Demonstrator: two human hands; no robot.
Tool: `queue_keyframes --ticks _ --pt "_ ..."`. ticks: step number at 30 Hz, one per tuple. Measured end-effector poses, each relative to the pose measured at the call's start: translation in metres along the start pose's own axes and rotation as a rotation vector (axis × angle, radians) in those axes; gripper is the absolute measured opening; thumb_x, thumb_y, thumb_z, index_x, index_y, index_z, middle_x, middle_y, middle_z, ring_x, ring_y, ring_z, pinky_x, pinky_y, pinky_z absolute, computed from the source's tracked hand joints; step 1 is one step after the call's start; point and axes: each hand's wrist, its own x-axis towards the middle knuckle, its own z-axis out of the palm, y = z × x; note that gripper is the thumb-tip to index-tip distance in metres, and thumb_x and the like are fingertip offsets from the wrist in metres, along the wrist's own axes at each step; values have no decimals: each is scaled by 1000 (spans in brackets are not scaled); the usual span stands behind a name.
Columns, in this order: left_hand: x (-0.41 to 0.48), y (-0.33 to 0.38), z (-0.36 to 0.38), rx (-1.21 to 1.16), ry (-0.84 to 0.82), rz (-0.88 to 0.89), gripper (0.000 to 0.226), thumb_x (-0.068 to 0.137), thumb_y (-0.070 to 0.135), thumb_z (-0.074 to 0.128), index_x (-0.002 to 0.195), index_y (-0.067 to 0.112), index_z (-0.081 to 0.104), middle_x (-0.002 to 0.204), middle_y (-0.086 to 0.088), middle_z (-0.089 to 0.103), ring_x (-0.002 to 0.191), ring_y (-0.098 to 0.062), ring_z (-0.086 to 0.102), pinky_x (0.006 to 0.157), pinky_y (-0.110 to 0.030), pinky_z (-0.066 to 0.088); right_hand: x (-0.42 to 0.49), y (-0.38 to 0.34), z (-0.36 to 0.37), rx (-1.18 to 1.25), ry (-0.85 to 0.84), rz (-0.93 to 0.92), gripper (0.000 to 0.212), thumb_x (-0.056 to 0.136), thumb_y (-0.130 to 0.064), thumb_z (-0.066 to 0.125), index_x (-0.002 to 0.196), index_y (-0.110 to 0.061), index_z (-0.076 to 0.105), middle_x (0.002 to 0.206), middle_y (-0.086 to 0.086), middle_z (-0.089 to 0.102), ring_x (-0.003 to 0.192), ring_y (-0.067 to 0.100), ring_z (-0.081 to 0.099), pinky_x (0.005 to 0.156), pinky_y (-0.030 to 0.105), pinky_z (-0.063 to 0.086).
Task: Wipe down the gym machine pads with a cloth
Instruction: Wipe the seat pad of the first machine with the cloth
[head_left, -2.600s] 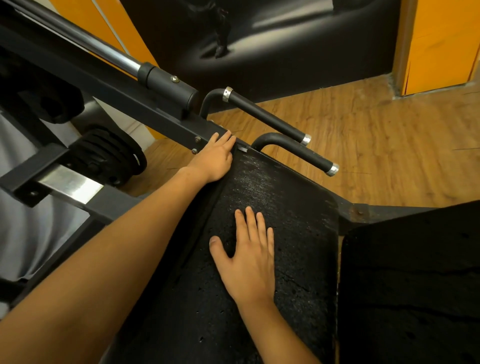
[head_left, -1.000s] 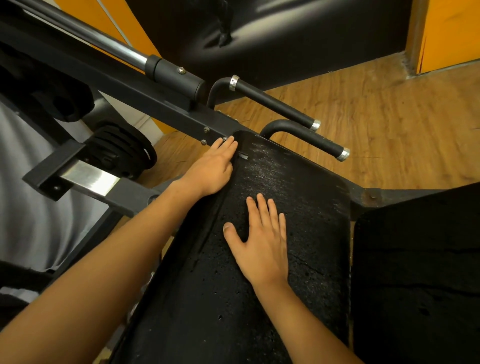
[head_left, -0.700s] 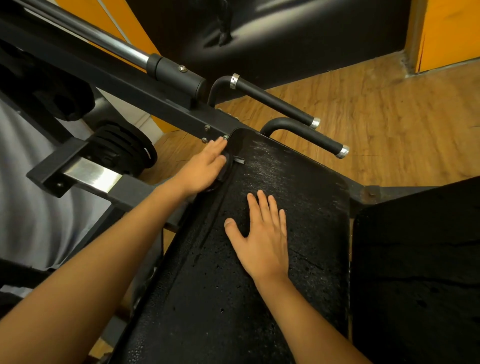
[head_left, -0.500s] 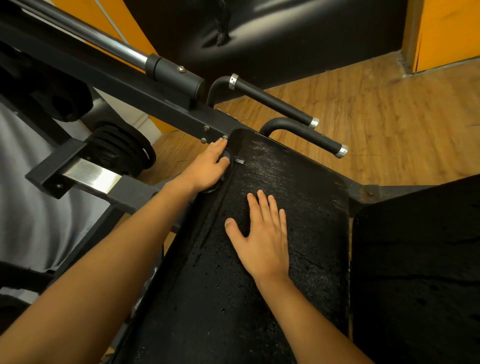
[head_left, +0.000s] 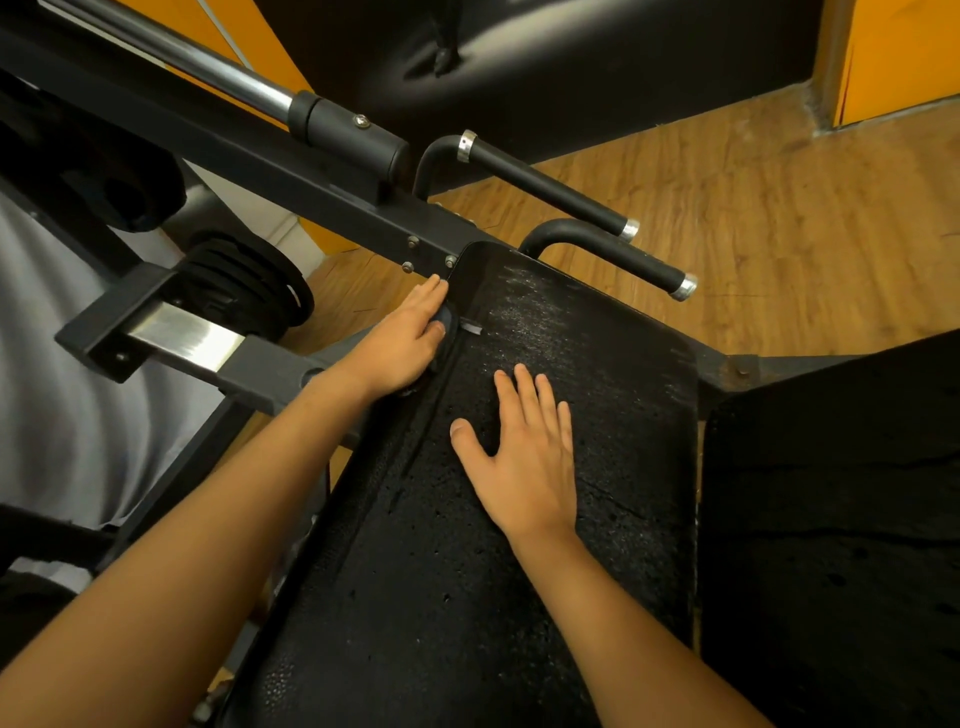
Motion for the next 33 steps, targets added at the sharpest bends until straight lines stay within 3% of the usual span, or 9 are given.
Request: queue_keyframes --ticks 7,12,25,33 --pt "-3 8 1 91 0 28 59 110 18 38 163 18 14 171 -1 0 157 -21 -3 123 -34 1 0 0 0 0 -4 0 76 100 -66 33 164 -30 14 172 -8 0 157 10 -13 128 41 -7" --pt "-24 4 2 196 -4 7 59 110 25 35 164 21 11 171 2 -6 157 -22 -7 123 -55 -3 0 0 2 2 9 3 76 100 -67 34 164 -29 16 172 -8 2 157 11 -11 128 42 -5" --pt "-12 11 4 215 5 -2 56 110 21 37 162 19 19 171 -2 3 157 -25 -3 123 -58 4 0 1 3 4 20 -7 76 100 -66 36 164 -29 17 172 -7 4 157 11 -9 128 42 -5" --pt "-42 6 5 210 12 0 58 110 22 38 163 18 15 171 0 -3 157 -25 -6 123 -55 5 -1 1 3 3 22 -3 76 100 -67 36 163 -29 18 172 -8 5 157 11 -8 128 41 -4"
